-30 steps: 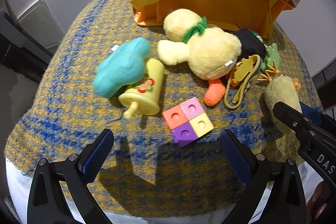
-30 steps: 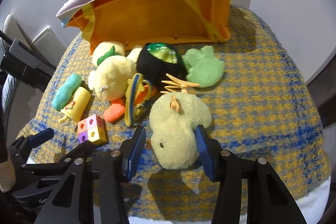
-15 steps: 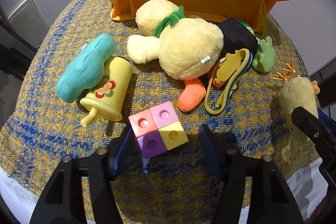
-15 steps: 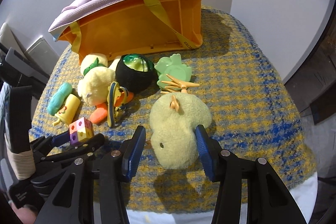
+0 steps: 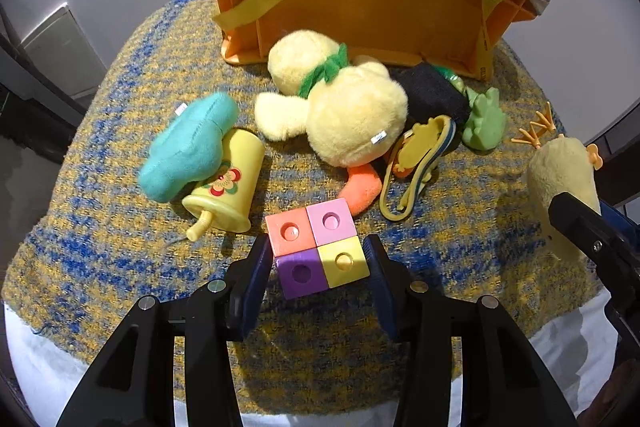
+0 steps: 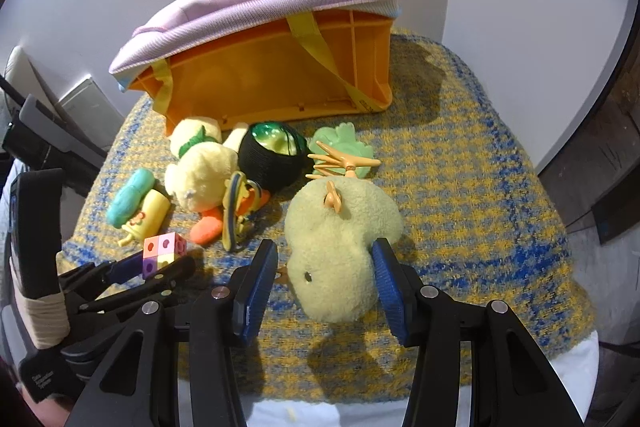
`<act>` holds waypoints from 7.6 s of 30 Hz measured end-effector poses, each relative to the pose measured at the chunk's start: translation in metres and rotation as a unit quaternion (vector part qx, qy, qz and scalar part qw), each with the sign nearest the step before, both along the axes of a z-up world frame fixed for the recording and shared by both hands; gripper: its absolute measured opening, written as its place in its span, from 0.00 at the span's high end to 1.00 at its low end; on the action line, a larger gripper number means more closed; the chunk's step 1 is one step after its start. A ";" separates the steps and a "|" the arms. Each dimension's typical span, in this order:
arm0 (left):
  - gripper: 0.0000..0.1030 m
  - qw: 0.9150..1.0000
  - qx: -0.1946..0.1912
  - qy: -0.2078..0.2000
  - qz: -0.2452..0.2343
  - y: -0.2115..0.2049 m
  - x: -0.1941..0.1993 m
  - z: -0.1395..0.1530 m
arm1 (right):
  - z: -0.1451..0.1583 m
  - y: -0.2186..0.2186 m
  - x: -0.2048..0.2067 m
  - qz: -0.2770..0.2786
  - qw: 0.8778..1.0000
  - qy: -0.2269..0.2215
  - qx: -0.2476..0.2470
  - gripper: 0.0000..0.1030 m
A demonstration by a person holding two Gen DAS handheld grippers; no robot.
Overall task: Organize objects
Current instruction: 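Carry the block cube with the left tool into the pink-lined basket while the right tool drops the chick there, then withdraw both open tools from the basket back toward the toy pile, then grasp the teal star plush with the left tool while the right tool grasps the black-green ball, then carry the teal star into the basket with the left tool while the right tool drops the ball there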
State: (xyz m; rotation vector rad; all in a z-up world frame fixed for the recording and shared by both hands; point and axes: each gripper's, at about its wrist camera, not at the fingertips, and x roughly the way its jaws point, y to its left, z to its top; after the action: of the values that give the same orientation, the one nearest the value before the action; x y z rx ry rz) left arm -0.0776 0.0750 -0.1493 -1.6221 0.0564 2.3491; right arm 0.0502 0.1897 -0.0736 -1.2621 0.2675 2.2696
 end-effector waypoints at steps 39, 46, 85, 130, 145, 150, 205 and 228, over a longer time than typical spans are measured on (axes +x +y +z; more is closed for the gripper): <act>0.55 0.986 0.025 0.166 -0.012 -0.003 -0.077 0.159 | 0.132 0.002 -0.078 0.048 0.989 0.111 0.086 0.52; 0.55 0.985 0.032 0.170 -0.015 0.003 -0.101 0.164 | 0.139 0.011 -0.101 0.053 0.988 0.114 0.090 0.52; 0.13 0.983 0.030 0.179 -0.007 0.012 -0.174 0.158 | 0.130 0.045 -0.169 0.050 0.987 0.115 0.103 0.13; 0.00 0.983 0.017 0.182 0.021 -0.060 -0.078 0.139 | 0.093 -0.005 -0.079 0.018 0.990 0.108 0.088 0.10; 0.01 0.992 0.026 0.117 0.038 -0.078 -0.065 0.057 | 0.033 -0.017 -0.069 0.024 0.995 0.063 0.076 0.10; 0.01 0.994 0.025 0.099 0.038 -0.076 -0.062 0.033 | 0.015 -0.017 -0.068 0.022 0.996 0.048 0.074 0.10; 0.49 0.993 0.042 0.102 0.037 -0.090 -0.057 0.012 | -0.039 0.002 -0.101 0.005 0.999 0.004 0.038 0.34; 0.49 0.994 0.046 0.097 0.027 -0.089 -0.058 0.012 | -0.047 -0.005 -0.109 0.007 0.999 -0.013 0.046 0.50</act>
State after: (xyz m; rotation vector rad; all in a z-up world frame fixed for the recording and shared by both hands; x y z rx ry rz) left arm -0.1353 -0.0138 -0.1369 -1.3645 -0.0568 2.5047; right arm -0.0592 0.1843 -0.1206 -1.2480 0.1451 2.2492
